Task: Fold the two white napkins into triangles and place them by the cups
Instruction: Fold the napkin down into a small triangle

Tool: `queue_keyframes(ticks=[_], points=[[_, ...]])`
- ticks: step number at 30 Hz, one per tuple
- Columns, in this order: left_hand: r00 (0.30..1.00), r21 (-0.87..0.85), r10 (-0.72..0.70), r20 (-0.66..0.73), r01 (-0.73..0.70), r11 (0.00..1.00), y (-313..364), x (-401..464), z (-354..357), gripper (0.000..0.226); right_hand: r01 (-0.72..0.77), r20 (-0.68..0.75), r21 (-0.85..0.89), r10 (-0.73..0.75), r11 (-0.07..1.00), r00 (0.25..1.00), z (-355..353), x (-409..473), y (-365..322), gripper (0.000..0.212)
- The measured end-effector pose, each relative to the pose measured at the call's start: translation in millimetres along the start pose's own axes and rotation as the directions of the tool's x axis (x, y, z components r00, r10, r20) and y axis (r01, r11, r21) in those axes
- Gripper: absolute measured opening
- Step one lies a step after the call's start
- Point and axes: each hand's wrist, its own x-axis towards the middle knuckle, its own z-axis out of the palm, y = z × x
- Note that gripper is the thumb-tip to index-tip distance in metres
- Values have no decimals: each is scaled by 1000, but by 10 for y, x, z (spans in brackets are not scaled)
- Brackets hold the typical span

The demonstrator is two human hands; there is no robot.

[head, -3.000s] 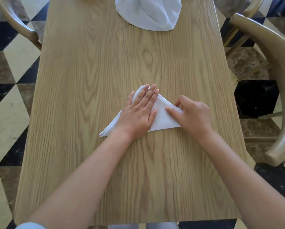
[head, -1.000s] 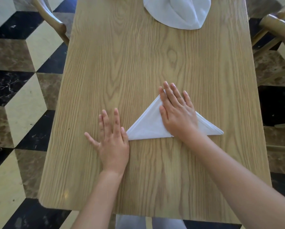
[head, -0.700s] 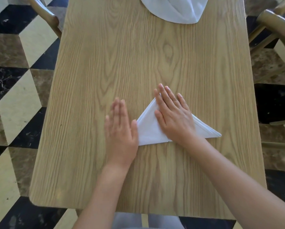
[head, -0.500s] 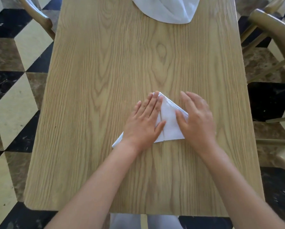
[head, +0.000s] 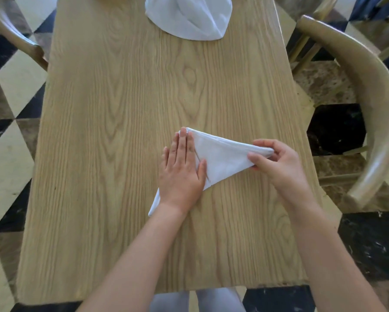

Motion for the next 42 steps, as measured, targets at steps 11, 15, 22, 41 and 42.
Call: queue_keyframes(ticks=[11, 15, 22, 41, 42], points=[[995, -33, -103, 5, 103, 994, 133, 43, 50, 67, 223, -169, 187, -192, 957, 967, 383, -185, -308, 12], [992, -74, -125, 22, 126, 989, 166, 51, 65, 66, 344, -164, -26, -344, 939, 925, 603, -309, -386, 12], [992, -471, -106, 64, 124, 873, 53, 80, -285, 53, 305, -225, -43, -307, 951, 925, 486, -235, -340, 13], [740, -618, -25, 672, 579, 532, -437, 853, -862, 40, 650, 24, -352, -687, 674, 726, 899, -657, -199, 11], [747, -615, -30, 664, 569, 546, -437, 849, -853, 35, 684, 73, -394, -721, 614, 689, 957, -688, -153, 11]])
